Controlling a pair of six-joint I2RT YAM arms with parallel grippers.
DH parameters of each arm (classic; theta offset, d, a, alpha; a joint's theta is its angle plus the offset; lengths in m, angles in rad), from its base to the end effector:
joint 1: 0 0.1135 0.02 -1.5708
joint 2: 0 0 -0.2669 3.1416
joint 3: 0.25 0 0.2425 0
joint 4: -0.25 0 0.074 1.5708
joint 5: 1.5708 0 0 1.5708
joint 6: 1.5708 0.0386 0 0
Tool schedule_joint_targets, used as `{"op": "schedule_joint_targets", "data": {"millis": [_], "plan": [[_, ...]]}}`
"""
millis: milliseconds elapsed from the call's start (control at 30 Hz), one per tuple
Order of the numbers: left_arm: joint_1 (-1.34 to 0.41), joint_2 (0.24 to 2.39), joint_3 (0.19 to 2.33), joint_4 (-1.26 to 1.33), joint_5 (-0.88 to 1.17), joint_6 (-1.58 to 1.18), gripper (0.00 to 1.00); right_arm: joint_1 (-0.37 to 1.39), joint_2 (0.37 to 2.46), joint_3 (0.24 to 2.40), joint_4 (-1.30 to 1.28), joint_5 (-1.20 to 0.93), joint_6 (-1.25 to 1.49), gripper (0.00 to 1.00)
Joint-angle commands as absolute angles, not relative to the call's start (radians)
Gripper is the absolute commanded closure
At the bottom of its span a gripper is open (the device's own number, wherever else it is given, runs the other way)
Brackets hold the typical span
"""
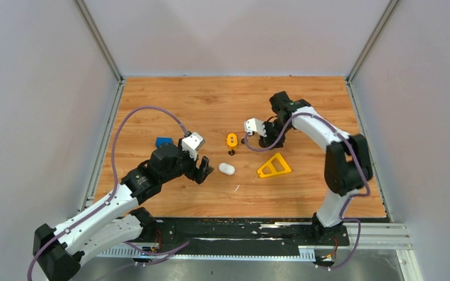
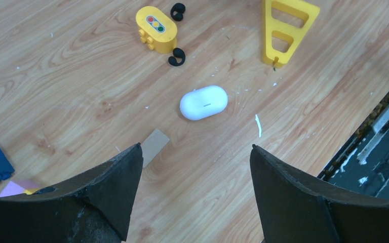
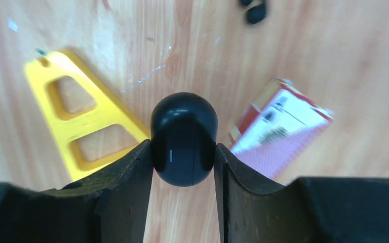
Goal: Insert the wireless bluetooth earbuds into the charging case
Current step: Pick up the charging case at the center of the board.
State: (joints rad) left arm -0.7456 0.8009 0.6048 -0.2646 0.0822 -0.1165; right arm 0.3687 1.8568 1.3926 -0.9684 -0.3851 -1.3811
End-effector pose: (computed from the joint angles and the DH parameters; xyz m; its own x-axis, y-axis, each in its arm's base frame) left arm 0.1280 -0.1225 0.2682 -0.4093 0.2203 -0.8854 0.6873 0.7127 -0.1404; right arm 0.3188 0.1387 0.2093 0.2012 -0.8980 -0.3914 -0.9794 -0.1911 -0.0651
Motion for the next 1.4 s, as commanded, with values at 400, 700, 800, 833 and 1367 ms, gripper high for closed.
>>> {"op": "schedule_joint_targets", "data": {"millis": [400, 700, 800, 833, 1367], "plan": [[-0.868, 0.677, 0.597, 0.018, 0.124, -0.837, 0.29, 0.650, 1.090, 1.154, -0.816, -0.557, -0.833, 0.73], [-1.049, 0.967, 0.858, -0.135, -0.039, -0.737, 0.32, 0.652, 1.085, 1.188, -0.853, -0.558, -0.809, 0.73], [-1.061, 1.043, 0.903, -0.086, -0.051, -0.742, 0.34, 0.655, 1.080, 1.193, -0.870, -0.548, -0.817, 0.73], [-1.064, 1.066, 0.919, -0.082, -0.063, -0.742, 0.35, 0.658, 1.077, 1.191, -0.874, -0.547, -0.819, 0.73], [-1.075, 1.233, 1.010, -0.056, -0.107, -0.758, 0.47, 0.658, 1.055, 1.184, -0.873, -0.555, -0.807, 0.73]]}}
